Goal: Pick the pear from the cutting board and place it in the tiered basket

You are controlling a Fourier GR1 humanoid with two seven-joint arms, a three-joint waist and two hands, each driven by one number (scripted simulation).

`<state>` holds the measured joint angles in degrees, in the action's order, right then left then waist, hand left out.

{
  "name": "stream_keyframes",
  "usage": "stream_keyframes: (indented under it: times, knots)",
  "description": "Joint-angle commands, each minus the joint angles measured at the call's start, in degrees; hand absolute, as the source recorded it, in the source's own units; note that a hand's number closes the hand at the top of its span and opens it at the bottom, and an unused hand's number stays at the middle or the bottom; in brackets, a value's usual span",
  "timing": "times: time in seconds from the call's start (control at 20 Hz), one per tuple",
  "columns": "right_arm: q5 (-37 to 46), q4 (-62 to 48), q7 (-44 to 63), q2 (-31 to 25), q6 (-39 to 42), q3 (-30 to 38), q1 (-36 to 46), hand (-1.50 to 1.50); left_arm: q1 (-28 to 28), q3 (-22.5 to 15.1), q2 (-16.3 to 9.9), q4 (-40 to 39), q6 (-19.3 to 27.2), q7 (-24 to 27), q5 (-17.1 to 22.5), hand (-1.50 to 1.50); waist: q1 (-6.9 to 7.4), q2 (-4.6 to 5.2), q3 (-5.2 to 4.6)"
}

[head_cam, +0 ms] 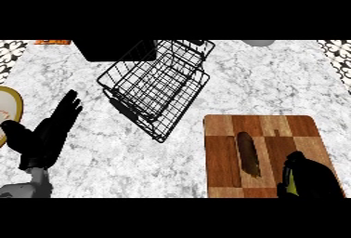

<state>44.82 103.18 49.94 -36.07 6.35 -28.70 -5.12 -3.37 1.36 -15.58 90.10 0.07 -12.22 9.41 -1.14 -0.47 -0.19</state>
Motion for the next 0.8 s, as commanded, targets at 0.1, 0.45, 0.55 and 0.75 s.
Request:
stream_keyframes:
  times: [0.1,0.45,0.55,0.75]
  knots:
    - [11.88,10.63,0.81,-1.76,-15.00,1.92,-6.56,1.50,0.96,1.78,-1.16,0.23,-1.69,-0.68,1.86,0.00,-0.81,-0.18,0.17]
    - [16.35,26.57,-0.69,4.71,-27.15,2.90,-4.38,1.50,1.76,1.89,-1.04,-0.27,-1.86,0.47,1.38,0.00,-0.59,-0.28,0.20]
    - [17.22,31.08,1.45,5.95,-24.07,3.12,-0.88,1.50,-0.17,-0.58,0.78,1.67,0.30,-2.14,-0.42,0.00,0.13,0.05,0.17]
    - [18.00,37.24,4.96,9.20,-15.73,0.25,2.41,1.50,1.78,1.08,-0.24,1.27,-2.47,0.68,0.41,0.00,1.11,0.33,0.15]
